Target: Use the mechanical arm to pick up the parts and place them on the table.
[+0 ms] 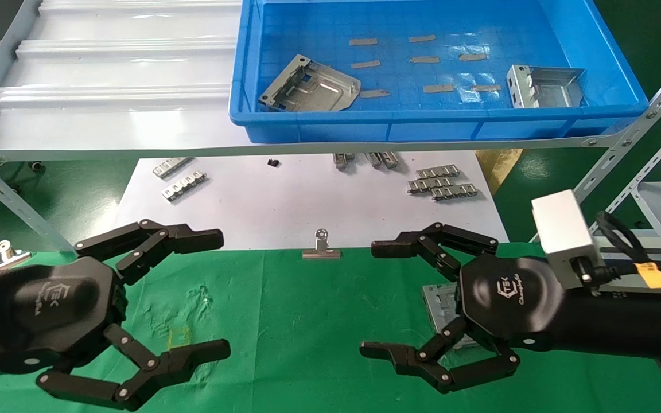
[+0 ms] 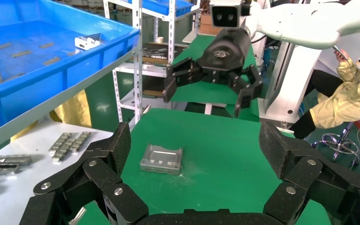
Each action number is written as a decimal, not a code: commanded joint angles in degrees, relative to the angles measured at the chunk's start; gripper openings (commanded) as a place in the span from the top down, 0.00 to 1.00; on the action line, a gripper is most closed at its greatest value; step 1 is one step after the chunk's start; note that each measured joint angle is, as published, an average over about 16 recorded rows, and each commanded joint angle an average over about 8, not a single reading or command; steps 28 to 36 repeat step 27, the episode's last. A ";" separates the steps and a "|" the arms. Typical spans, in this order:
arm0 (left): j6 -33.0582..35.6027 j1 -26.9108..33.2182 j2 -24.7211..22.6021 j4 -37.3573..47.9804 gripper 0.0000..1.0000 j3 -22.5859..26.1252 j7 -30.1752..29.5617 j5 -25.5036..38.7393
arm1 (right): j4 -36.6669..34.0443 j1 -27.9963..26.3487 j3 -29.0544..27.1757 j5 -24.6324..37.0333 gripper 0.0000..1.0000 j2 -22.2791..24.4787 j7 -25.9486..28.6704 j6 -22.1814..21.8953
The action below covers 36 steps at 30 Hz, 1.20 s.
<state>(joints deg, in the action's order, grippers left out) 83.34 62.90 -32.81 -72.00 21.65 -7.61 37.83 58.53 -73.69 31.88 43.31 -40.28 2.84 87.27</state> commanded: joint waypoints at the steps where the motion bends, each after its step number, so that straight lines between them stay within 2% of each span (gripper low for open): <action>1: 0.00 0.00 0.00 0.00 0.00 0.00 0.00 0.00 | 1.81 1.46 -1.91 -0.18 0.00 0.63 0.95 -0.19; 18: -0.01 0.00 0.01 0.01 0.00 0.00 0.00 -0.01 | 15.58 12.55 -16.43 -1.53 0.00 5.40 8.03 -1.56; 36: -0.02 -0.01 0.01 0.01 0.00 0.00 0.00 -0.01 | 16.28 13.17 -17.22 -1.70 0.00 5.68 8.26 -1.67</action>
